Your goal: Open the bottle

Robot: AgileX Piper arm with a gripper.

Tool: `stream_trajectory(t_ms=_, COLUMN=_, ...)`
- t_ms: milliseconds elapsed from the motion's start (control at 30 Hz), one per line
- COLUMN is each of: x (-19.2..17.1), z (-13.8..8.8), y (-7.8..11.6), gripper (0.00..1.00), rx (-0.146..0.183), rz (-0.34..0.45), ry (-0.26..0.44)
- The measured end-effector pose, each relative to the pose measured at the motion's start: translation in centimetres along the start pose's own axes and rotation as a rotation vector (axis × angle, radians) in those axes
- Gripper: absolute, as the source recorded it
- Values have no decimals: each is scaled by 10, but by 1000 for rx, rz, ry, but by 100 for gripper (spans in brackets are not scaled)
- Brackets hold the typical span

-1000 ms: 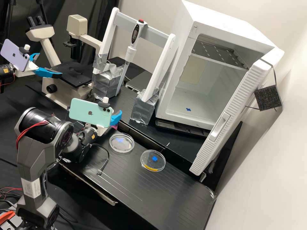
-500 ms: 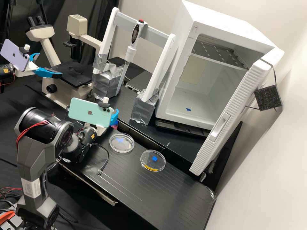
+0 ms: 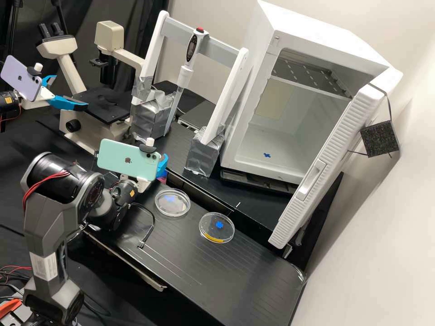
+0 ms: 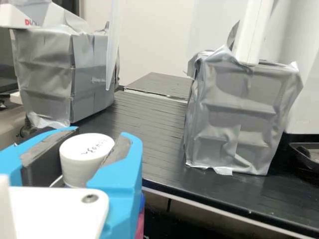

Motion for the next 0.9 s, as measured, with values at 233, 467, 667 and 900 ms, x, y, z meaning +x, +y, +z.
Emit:
stream_trajectory(t_ms=233, x=-8, z=-9, y=20, gripper=0, rx=14, rz=76, ry=31)
stream_trajectory(t_ms=467, x=-19, z=-16, y=27, gripper=0, rx=21, rz=108, ry=62)
stream_trajectory(t_ms=667, x=-43, z=-10, y=27, gripper=0, rx=39, rz=109, ry=68)
stream_trajectory(t_ms=900, x=-77, z=-8, y=22, gripper=0, rx=51, rz=120, ry=129)
